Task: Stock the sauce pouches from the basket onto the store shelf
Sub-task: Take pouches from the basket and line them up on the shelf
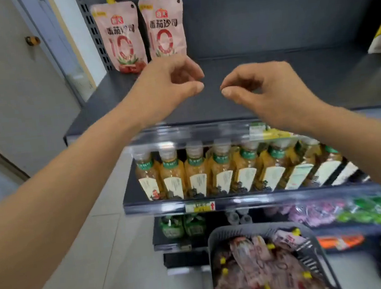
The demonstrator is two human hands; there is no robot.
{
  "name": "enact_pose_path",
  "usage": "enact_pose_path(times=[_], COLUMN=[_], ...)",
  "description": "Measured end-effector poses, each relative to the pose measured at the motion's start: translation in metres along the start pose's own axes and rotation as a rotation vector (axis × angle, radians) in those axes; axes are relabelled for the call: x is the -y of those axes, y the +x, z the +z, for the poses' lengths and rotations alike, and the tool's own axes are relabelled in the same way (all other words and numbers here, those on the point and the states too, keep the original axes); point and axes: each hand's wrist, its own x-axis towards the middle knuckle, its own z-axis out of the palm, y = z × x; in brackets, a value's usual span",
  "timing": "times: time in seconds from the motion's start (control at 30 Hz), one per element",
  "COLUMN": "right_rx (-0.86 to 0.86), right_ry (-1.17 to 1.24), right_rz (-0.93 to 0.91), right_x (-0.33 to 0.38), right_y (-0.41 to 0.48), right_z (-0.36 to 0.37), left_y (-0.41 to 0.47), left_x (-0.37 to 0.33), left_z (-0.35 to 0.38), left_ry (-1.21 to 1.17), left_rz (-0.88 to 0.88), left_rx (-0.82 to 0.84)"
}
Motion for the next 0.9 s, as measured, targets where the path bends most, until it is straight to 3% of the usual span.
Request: enact_pose_path(times=[0.17,0.43,0.63,0.9], right_rx=[0.304,0.833,0.984,1.05], right_ry=[-0.054,-0.164,-0.196,-0.248], right_rz=[0.056,0.326,0.474,0.589], right_x=[-0.045,-0.149,-0.198,-0.253], right_y=[-0.113,-0.247,-0.295,-0.353], right_z=[-0.013,0.044,0.087,0.156], left_y=[-0.063,-0.148,-0.191,-0.22], left_x=[-0.029,0.024,0.08,0.142], left_z=[0.098,0.251,0.318,0.399], left_ry=[-0.045,0.147,0.241,0.287], left_rz=[-0.108,-0.397,-0.521,-0.492], left_rx=[0.297,0.732,0.868,0.941])
